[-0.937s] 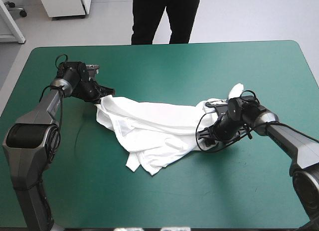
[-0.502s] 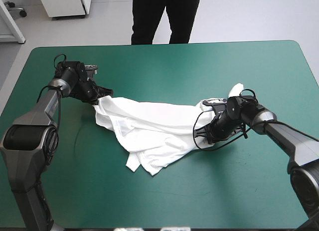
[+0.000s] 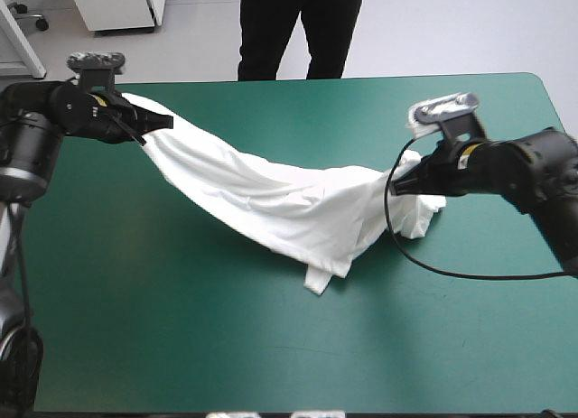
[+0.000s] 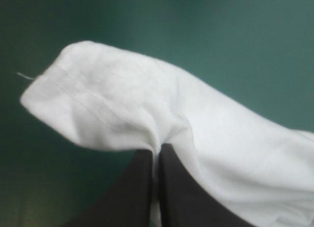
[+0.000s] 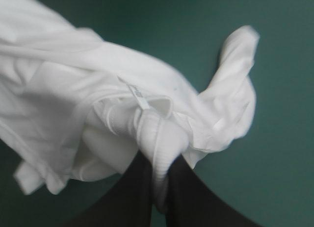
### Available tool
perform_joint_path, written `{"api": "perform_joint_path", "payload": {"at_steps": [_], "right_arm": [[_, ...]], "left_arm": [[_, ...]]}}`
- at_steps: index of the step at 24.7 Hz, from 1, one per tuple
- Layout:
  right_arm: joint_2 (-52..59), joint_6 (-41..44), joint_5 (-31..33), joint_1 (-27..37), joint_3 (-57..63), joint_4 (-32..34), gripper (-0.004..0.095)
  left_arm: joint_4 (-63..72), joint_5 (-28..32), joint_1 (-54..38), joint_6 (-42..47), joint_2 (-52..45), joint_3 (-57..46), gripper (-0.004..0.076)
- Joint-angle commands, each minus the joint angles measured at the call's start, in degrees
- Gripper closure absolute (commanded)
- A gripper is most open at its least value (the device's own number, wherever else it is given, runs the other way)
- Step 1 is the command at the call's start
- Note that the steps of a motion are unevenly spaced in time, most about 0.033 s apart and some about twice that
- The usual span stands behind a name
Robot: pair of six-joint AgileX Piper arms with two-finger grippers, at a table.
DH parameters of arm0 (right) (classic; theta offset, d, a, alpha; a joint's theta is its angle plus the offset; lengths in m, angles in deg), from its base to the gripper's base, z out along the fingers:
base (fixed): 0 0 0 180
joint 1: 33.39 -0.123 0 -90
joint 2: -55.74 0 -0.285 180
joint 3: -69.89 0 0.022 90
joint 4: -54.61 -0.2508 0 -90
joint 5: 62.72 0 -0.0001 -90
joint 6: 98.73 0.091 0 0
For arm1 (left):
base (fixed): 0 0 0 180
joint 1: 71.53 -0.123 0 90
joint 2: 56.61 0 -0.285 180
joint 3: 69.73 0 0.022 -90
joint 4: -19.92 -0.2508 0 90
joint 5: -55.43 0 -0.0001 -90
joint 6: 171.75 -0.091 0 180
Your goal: Fold the cloth
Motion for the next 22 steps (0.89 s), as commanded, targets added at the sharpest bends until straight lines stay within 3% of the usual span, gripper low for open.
{"api": "perform_joint_path", "payload": {"at_steps": [1,6,12,17,22], "right_arm": [[3.57,-0.49,-0.04,-0.07,-12.47,3.01,0.0925],[3.22,-3.4,0.73,-0.07,-38.25,3.12,0.0925],[0.4,-6.05,-1.68,-0.07,-58.61,-0.69,0.0925],[-0.1,-5.6,1.59,-0.07,-63.77,-1.35,0.0925],[-0.17,-2.6,10.32,-0.07,-63.16,-0.55,0.0925]], "left_arm": [[3.67,2.62,-0.01,-0.53,-8.12,4.99,0.0733],[14.23,5.44,-0.01,-4.24,-14.05,22.55,0.0733],[21.29,8.96,-0.01,-5.14,-14.08,41.0,0.0733],[20.69,7.7,-0.01,-5.29,-14.24,47.33,0.0733],[20.41,0.28,-0.01,-6.71,-15.88,44.62,0.0733]]}}
